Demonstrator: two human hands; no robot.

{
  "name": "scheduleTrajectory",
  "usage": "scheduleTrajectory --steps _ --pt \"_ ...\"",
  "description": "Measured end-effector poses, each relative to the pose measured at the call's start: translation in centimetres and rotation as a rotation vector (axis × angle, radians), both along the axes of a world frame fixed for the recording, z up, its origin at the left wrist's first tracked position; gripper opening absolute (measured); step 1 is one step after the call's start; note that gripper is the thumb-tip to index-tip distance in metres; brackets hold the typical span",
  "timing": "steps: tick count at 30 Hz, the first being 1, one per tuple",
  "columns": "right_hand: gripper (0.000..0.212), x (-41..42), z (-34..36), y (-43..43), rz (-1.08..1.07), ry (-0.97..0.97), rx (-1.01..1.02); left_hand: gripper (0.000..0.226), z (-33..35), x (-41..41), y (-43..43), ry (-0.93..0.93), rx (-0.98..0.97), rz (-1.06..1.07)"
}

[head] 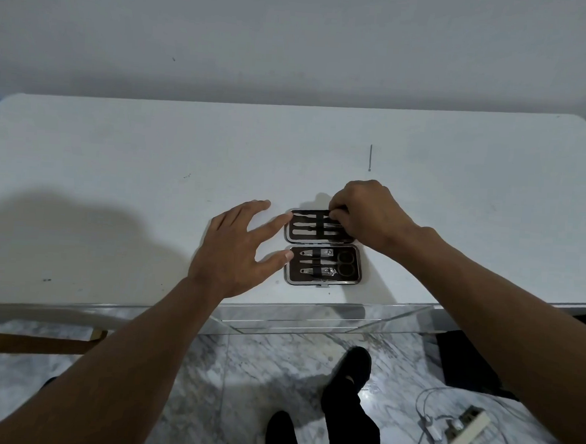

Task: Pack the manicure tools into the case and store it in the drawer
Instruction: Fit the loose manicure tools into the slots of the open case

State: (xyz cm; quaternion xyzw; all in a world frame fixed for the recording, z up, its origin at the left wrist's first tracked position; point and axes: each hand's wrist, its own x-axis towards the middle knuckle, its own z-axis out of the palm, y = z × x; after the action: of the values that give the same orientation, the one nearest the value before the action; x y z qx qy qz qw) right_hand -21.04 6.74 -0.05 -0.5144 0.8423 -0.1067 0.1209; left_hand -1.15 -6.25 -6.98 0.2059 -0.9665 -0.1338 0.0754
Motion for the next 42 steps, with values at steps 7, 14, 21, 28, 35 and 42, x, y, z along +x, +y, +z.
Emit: scheduleTrajectory --steps 7,14,21,28,35,42 --pt "0.022 -3.4 -0.3 -0.1 -0.165 0.079 -0.024 0.061 0.2 0.0 0.2 0.007 0.015 0.005" --pt "0.026 -7.0 -1.8 -1.5 -0.26 0.111 0.049 0.06 0.3 0.1 0.2 0.027 0.034 0.011" --pt "0.018 -9.1 -1.3 -3.9 -0.284 0.083 0.07 0.06 0.4 -0.1 0.2 0.019 0.042 0.018" --pt "0.03 -9.5 -0.8 -4.5 -0.391 0.054 0.11 0.06 0.4 -0.2 0.3 0.017 0.032 0.024" --pt "0.014 -9.5 0.5 -4.1 -0.459 -0.101 0.21 0.06 0.3 -0.1 0.2 0.006 0.021 0.018" --pt "0.022 -8.9 -0.2 -3.3 -0.477 -0.152 0.151 0.06 0.3 -0.1 0.2 0.0 0.005 0.025"
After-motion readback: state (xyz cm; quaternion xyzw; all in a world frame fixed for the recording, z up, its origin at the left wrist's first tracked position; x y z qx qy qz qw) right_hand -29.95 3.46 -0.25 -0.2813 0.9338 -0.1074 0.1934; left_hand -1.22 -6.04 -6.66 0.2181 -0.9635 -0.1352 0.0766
